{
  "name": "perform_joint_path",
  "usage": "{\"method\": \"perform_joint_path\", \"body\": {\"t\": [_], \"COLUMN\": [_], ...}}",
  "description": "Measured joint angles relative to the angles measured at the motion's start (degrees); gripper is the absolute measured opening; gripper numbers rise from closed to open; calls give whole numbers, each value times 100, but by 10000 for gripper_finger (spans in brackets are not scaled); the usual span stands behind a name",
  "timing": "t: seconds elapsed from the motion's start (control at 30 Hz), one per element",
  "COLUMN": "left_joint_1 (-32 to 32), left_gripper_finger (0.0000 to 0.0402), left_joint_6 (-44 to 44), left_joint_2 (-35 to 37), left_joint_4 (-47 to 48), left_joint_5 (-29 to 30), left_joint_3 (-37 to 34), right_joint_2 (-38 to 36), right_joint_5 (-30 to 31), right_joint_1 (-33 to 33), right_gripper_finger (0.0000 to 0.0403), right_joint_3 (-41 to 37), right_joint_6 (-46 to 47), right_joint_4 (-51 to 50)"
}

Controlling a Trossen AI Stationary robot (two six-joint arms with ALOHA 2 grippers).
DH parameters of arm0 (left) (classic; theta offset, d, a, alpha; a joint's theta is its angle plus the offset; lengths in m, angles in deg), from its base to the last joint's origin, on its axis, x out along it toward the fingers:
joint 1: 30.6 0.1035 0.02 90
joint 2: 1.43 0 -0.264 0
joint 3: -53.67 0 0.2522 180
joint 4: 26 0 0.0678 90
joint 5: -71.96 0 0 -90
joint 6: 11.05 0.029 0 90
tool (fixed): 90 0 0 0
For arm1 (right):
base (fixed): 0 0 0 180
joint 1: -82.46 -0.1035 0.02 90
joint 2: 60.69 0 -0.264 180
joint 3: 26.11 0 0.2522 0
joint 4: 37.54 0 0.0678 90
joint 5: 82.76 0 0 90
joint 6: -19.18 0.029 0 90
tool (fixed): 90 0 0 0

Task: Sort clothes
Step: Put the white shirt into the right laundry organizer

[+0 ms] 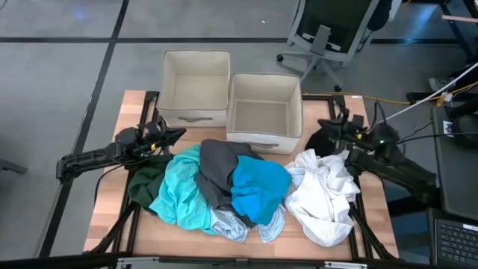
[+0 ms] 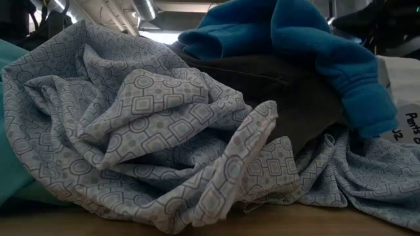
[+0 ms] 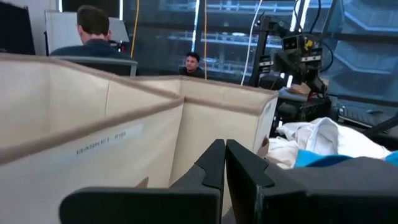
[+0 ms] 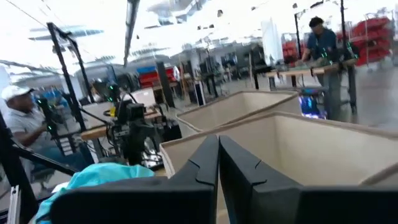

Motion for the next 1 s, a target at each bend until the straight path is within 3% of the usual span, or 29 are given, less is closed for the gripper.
{"method": "perform_joint_path", "body": {"t": [0.37, 0.57, 0.77, 1.0], "left_joint_1": [0, 0, 0, 0], "left_gripper_finger": [6, 6, 6, 6], "left_joint_6": [464, 539, 550, 550], "left_joint_2": [2, 2, 2, 1], "left_joint_4": [-286, -268, -261, -257], "left_joint_5": [-1, -1, -1, -1], "left_joint_3": [0, -1, -1, -1], "right_joint_2": [1753, 2717, 3256, 3872], "right_joint_5": [-367, -1079, -773, 323], "right_joint_1": [0, -102, -1059, -2749], "right_gripper_finger": [17, 17, 17, 17], "right_joint_3": [1817, 2570, 2825, 3097], "right_joint_6": [28, 48, 318, 1173], "right_joint_4": [-1395, -2503, -2890, -3532]}}
